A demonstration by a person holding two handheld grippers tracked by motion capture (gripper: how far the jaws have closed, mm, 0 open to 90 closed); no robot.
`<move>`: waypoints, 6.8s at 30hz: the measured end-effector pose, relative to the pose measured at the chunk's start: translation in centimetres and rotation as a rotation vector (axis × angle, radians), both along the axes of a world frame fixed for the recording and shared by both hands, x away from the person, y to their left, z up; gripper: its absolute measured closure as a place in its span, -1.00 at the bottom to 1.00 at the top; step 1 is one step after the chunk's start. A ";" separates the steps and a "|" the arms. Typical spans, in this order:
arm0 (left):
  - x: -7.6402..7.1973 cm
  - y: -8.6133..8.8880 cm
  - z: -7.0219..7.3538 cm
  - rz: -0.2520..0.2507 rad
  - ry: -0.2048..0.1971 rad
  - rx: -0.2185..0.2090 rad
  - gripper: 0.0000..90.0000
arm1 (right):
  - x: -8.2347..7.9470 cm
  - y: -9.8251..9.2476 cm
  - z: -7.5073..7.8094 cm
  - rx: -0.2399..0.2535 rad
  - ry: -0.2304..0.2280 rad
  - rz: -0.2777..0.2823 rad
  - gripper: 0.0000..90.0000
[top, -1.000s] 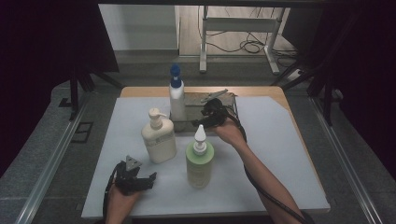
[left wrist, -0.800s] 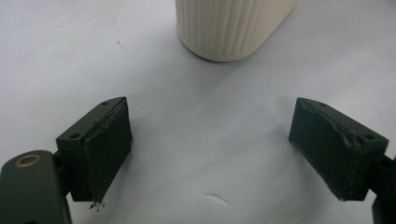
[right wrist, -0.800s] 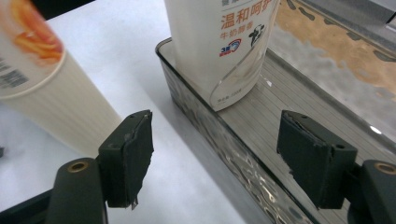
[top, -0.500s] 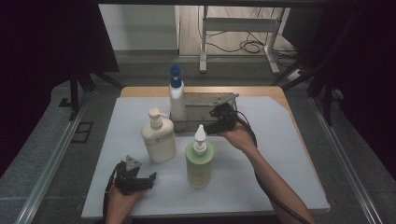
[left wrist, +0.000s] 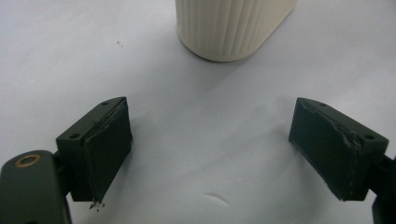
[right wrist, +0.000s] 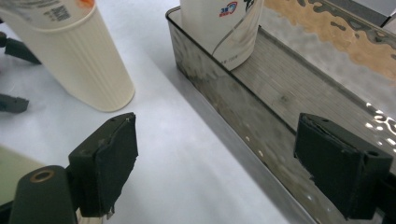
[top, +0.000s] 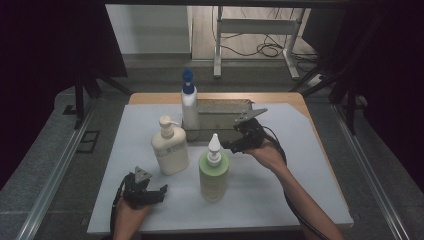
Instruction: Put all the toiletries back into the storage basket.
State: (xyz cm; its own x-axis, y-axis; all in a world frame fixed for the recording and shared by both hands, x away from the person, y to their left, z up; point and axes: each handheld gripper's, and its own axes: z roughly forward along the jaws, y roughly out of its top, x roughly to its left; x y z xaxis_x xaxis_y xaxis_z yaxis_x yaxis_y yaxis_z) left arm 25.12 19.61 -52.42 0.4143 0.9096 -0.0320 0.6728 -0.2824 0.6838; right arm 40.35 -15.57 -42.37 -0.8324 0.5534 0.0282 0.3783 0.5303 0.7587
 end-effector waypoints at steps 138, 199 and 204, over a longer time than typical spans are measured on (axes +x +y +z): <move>0.0 0.0 0.0 0.001 0.001 -0.001 -0.71 | -8.9 2.9 1.7 0.057 -0.050 0.132 -0.75; 0.0 0.0 0.0 0.001 -0.002 -0.002 -0.71 | -1.3 3.1 8.1 0.072 -0.139 -0.076 -0.74; 0.0 0.0 0.0 0.001 -0.002 -0.002 -0.71 | -0.5 3.3 8.7 0.069 -0.149 -0.097 -0.74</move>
